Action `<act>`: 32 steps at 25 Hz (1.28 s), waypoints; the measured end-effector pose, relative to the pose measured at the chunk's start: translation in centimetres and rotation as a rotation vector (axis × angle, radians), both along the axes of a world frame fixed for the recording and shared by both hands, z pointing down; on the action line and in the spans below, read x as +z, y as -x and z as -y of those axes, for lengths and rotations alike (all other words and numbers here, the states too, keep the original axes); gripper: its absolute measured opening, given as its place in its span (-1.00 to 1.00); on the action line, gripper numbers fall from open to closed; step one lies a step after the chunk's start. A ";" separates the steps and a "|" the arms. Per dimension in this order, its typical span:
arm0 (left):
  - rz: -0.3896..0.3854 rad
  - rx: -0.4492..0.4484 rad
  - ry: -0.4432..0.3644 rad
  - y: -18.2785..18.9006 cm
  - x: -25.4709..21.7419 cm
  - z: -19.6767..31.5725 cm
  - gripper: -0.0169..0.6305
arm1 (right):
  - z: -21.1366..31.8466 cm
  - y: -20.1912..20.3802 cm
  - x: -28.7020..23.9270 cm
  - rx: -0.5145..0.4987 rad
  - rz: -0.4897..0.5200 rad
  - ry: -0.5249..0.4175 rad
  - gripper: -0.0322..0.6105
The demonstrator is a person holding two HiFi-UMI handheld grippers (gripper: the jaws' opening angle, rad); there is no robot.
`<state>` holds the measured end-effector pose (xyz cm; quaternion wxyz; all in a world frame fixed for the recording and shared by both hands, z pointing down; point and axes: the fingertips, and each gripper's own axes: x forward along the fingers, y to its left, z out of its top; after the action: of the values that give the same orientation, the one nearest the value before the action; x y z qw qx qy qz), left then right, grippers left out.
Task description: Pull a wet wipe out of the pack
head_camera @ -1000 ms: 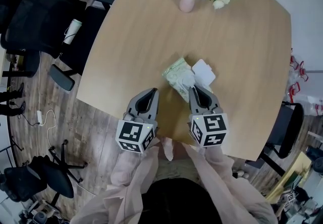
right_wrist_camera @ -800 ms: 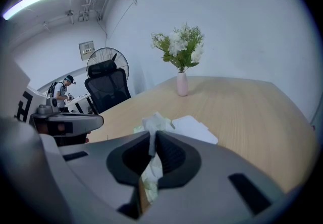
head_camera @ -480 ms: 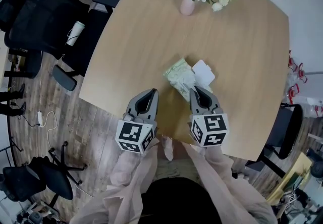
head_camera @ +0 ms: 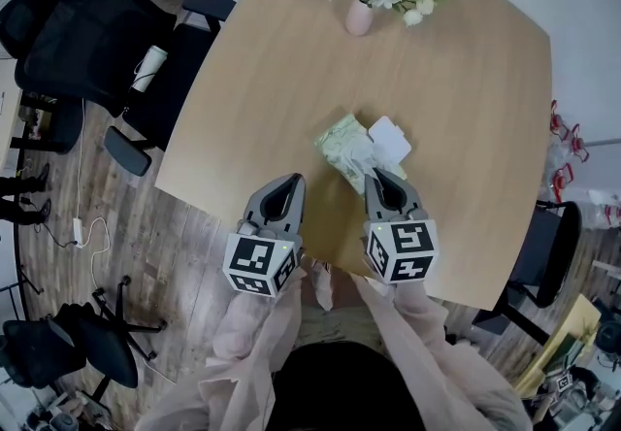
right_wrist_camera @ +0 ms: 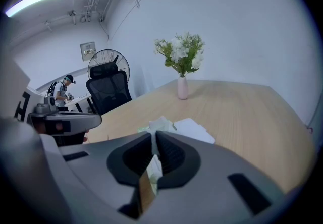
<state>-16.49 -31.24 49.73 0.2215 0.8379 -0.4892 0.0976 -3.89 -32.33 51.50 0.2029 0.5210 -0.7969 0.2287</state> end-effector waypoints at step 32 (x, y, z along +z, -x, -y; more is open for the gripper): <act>0.007 -0.001 -0.042 -0.2 -2.0 -1.3 -0.91 | -0.9 -0.5 -2.3 0.016 0.015 -0.050 -0.86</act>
<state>-16.29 -29.91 47.76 0.2021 0.8418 -0.4924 0.0900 -3.39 -31.38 49.24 0.1820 0.5303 -0.7998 0.2143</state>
